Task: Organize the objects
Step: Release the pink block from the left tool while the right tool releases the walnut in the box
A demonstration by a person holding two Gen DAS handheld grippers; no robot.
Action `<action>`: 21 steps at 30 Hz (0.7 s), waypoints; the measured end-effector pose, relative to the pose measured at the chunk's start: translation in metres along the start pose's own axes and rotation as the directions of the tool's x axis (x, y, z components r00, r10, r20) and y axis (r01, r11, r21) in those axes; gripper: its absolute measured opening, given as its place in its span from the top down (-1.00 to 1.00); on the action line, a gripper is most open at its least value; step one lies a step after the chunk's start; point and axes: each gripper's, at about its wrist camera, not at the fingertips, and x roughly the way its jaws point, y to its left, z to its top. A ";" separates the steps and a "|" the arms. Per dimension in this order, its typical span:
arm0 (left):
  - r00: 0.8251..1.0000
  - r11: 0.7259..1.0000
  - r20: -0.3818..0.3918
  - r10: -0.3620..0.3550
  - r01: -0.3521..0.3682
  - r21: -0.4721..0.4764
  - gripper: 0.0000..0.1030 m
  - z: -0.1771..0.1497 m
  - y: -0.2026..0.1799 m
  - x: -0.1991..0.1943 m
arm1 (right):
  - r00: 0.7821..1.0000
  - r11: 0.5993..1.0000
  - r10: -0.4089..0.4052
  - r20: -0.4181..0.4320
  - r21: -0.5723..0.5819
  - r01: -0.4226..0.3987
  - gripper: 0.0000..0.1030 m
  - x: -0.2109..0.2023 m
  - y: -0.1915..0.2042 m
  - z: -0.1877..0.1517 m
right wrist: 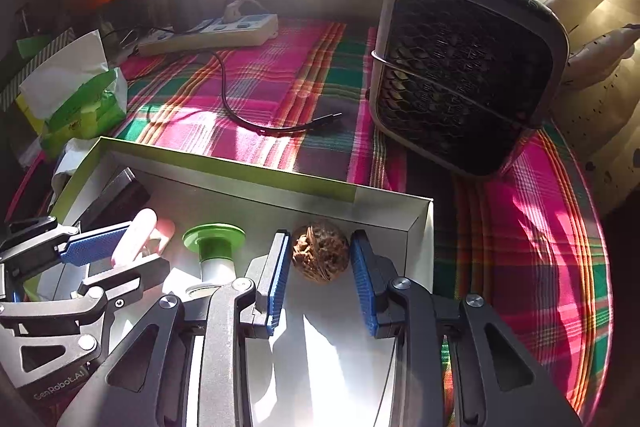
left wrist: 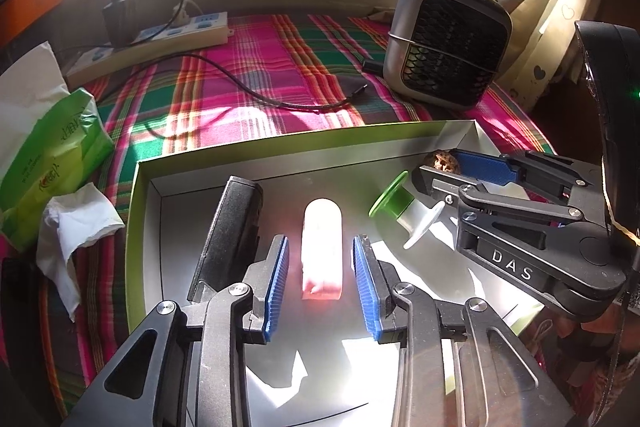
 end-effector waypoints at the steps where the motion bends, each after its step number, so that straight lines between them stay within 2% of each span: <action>1: 1.000 1.000 0.000 0.002 -0.002 -0.001 0.36 0.000 0.000 0.000 | 1.000 1.000 0.003 0.002 0.002 -0.003 0.23 -0.001 0.000 0.000; 21: 0.999 0.999 0.037 0.036 -0.036 -0.003 0.28 -0.012 -0.001 -0.024 | 0.999 0.999 0.002 0.045 0.038 -0.004 0.21 -0.027 0.003 -0.010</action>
